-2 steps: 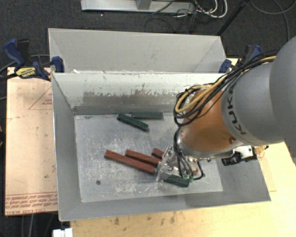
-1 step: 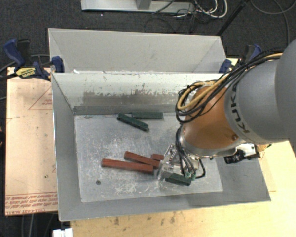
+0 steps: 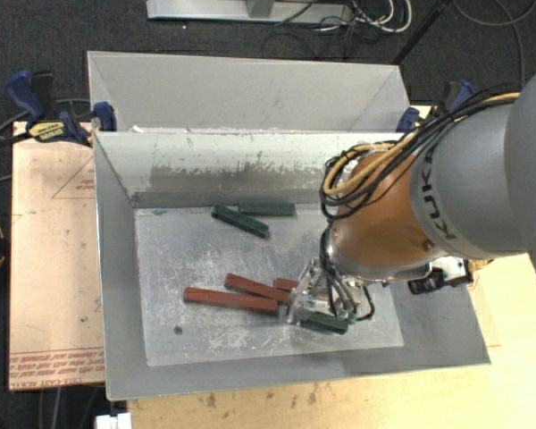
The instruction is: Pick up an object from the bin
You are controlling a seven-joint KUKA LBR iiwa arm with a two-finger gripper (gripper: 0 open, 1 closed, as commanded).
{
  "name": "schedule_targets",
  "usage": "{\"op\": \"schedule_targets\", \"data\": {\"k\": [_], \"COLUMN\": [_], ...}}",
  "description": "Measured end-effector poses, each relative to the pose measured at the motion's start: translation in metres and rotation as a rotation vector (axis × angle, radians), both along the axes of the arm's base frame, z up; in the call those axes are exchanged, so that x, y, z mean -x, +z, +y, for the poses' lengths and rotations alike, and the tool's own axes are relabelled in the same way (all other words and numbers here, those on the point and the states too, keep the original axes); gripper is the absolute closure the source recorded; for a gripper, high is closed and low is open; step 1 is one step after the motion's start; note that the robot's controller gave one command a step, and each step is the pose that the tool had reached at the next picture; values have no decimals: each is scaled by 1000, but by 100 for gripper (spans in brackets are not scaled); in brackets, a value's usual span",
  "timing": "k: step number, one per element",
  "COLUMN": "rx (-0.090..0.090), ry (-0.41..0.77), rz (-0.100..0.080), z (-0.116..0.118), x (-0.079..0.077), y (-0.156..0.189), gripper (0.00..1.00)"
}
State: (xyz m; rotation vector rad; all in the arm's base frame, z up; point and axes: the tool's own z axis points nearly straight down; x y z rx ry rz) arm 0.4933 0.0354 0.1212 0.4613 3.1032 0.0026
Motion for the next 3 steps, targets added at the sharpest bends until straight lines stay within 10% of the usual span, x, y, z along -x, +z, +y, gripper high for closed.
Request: {"op": "schedule_targets", "data": {"k": [3], "rx": [0], "ry": [1], "rz": [4], "z": [0], "x": [0], "y": [6], "gripper": [100]}}
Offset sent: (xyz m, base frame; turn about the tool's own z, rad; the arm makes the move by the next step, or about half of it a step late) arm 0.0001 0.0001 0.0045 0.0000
